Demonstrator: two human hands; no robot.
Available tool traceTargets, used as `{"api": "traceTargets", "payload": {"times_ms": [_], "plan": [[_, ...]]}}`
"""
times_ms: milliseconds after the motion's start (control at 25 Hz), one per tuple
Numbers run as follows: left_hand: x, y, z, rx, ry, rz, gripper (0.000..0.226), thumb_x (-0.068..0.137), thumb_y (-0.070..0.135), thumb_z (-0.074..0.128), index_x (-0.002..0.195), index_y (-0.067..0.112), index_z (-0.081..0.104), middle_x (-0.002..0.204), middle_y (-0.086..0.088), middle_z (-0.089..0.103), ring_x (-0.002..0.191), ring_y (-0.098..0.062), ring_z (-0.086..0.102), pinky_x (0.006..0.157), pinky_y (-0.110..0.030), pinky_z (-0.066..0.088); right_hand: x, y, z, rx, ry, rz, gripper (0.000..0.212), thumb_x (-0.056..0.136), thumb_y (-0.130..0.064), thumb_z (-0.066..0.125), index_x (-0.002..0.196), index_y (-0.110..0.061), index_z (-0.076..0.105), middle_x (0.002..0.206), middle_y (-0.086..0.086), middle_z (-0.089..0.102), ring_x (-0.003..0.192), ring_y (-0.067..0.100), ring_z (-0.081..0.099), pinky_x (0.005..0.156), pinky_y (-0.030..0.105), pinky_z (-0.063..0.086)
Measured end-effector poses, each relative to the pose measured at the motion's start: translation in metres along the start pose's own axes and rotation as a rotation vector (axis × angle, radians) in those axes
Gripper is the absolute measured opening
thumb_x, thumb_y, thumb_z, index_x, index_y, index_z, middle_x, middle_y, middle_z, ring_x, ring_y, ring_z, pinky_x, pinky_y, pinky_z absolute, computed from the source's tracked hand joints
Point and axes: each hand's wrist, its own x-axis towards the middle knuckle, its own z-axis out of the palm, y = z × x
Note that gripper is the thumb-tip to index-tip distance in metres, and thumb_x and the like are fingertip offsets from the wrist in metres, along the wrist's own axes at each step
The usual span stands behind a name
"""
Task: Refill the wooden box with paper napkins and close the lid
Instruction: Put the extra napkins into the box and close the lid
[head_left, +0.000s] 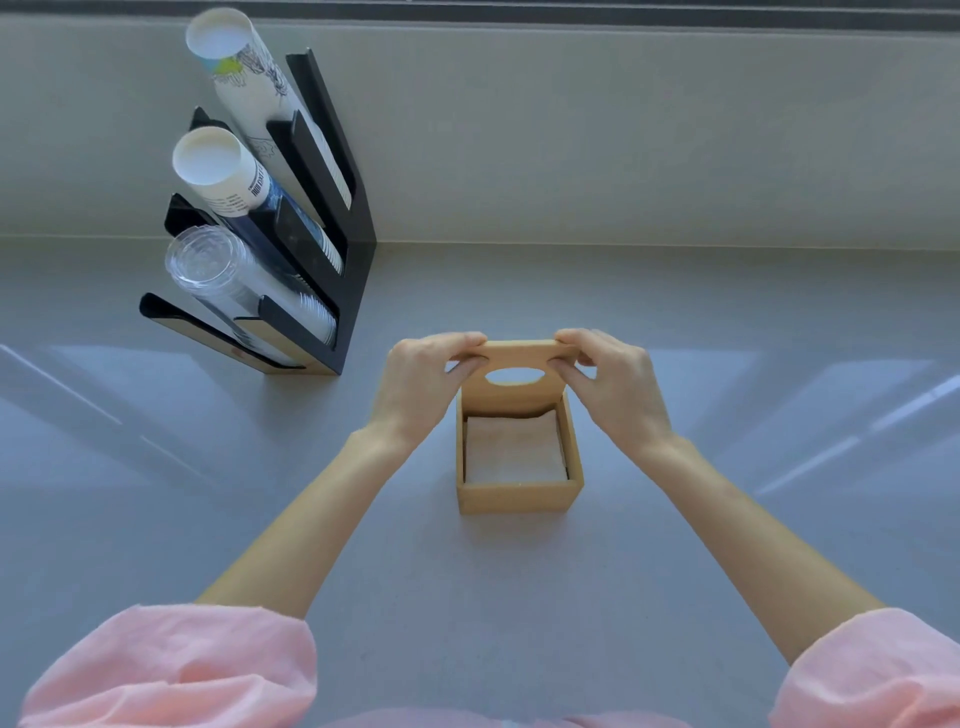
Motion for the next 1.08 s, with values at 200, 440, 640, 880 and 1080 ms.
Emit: {"api": "traceTargets", "payload": {"times_ms": [200, 440, 640, 880, 1080], "plan": [[-0.047, -0.009, -0.001, 0.002, -0.082, 0.176, 0.018, 0.078, 0.004, 0.065, 0.094, 0.005, 0.073, 0.095, -0.008, 0.075, 0.088, -0.019, 0.07, 0.08, -0.017, 0.044, -0.048, 0.014, -0.008, -0.017, -0.061, -0.202, 0.02, 0.087, -0.006, 0.059, 0.103, -0.008, 0.071, 0.103, 0.004, 0.074, 0.092, 0.019, 0.07, 0.074, 0.038, 0.058], [-0.086, -0.023, 0.012, 0.018, -0.164, 0.198, 0.021, 0.086, 0.011, 0.059, 0.103, 0.004, 0.07, 0.111, -0.011, 0.069, 0.111, -0.027, 0.06, 0.091, -0.035, 0.049, -0.083, 0.024, 0.005, -0.1, -0.109, -0.224, 0.024, 0.081, -0.005, 0.063, 0.103, -0.007, 0.072, 0.112, 0.007, 0.071, 0.106, 0.022, 0.065, 0.093, 0.033, 0.047], [-0.101, -0.03, 0.018, 0.181, -0.217, 0.262, 0.037, 0.089, 0.025, 0.04, 0.104, 0.007, 0.07, 0.113, -0.008, 0.069, 0.11, -0.027, 0.061, 0.09, -0.029, 0.04, -0.099, 0.03, 0.013, -0.075, -0.207, -0.146, 0.027, 0.085, -0.005, 0.06, 0.11, -0.008, 0.068, 0.122, 0.005, 0.066, 0.12, 0.013, 0.051, 0.107, 0.039, 0.037], [-0.104, -0.031, 0.022, 0.191, -0.176, 0.247, 0.03, 0.088, 0.021, 0.048, 0.101, 0.008, 0.071, 0.11, -0.006, 0.071, 0.108, -0.026, 0.062, 0.087, -0.028, 0.04, -0.104, 0.031, 0.019, -0.058, -0.184, -0.14, 0.031, 0.082, 0.002, 0.064, 0.112, -0.005, 0.066, 0.122, 0.009, 0.065, 0.12, 0.023, 0.054, 0.105, 0.043, 0.036], [-0.1, -0.029, 0.021, 0.197, -0.175, 0.222, 0.021, 0.078, 0.008, 0.064, 0.097, 0.007, 0.072, 0.107, -0.005, 0.072, 0.106, -0.024, 0.064, 0.085, -0.027, 0.042, -0.109, 0.031, 0.025, -0.056, -0.125, -0.132, 0.032, 0.081, 0.002, 0.065, 0.112, -0.005, 0.066, 0.122, 0.009, 0.065, 0.12, 0.023, 0.054, 0.103, 0.039, 0.041]]}}
